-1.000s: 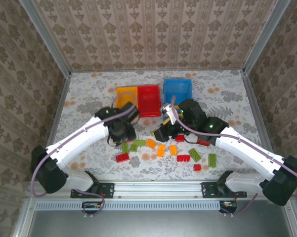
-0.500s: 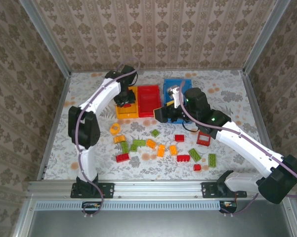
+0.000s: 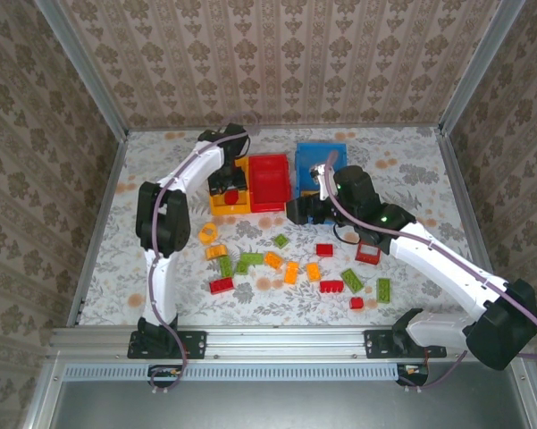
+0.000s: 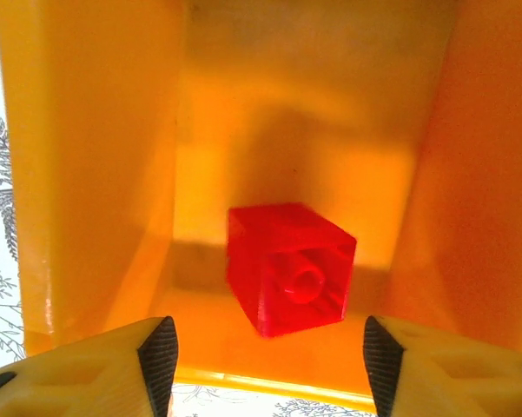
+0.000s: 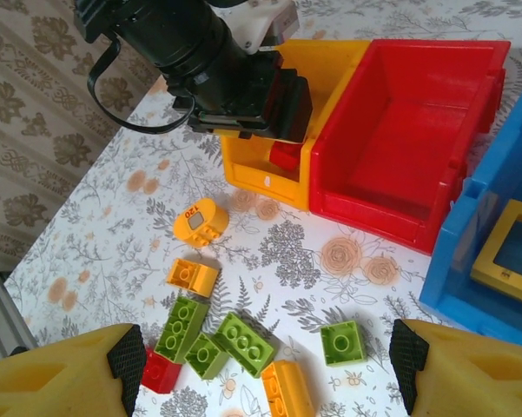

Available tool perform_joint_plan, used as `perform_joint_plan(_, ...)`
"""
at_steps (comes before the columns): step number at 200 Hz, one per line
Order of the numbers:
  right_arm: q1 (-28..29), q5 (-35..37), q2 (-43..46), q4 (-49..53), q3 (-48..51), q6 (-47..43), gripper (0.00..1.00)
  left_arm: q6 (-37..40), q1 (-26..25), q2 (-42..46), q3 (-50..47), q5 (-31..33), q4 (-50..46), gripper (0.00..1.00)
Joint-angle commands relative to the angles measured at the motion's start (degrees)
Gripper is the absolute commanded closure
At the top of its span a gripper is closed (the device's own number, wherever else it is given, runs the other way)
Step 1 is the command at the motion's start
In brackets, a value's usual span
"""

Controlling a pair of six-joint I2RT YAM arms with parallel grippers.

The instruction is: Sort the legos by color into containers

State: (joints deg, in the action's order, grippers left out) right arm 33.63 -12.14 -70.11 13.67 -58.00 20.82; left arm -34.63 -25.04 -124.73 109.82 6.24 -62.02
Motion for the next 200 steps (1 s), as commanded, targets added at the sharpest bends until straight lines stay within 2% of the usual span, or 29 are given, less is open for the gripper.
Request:
perform_joint_plan(1,-0.2,1.4,0.9,2.1,0.9,-0.4,0.23,0.1,-0.3,3.9,-1.5,-0.3,-0.5,0.37)
perform_joint_plan(30,1.1,2.6,-1.4,5.1,-0.2,-3.1,0.26,-1.1,-0.7,8.1,-3.2,0.7,-1.4,0.34)
perform_joint_plan(34,1.5,3.1,-2.0,5.8,-0.6,-3.7,0.27,-1.3,-2.6,9.0,-3.6,0.8,-1.4,0.33)
perform_joint_plan(57,4.8,5.5,-8.5,11.1,-4.0,-6.5,0.32,-2.3,-5.4,16.4,-9.1,1.7,-0.4,0.31)
perform_joint_plan(77,7.2,8.0,-16.8,15.5,-7.5,-6.6,0.37,-3.6,-7.4,25.6,-18.7,0.1,3.0,0.30)
perform_joint_plan(114,8.9,12.1,-29.2,20.5,-13.8,-2.7,0.37,-7.1,-9.9,45.1,-40.4,-4.4,12.9,0.29)
perform_joint_plan(136,9.3,13.5,-35.1,22.3,-17.3,-1.1,0.35,-9.4,-10.3,55.4,-49.8,-6.5,16.7,0.28)
perform_joint_plan(166,9.4,14.2,-41.9,24.2,-21.2,0.4,0.34,-11.0,-10.2,62.9,-54.0,-6.2,15.2,0.28)
perform_joint_plan(200,9.7,14.6,-45.6,24.2,-24.4,0.6,0.39,-10.9,-10.2,64.9,-54.0,-6.2,13.7,0.28)
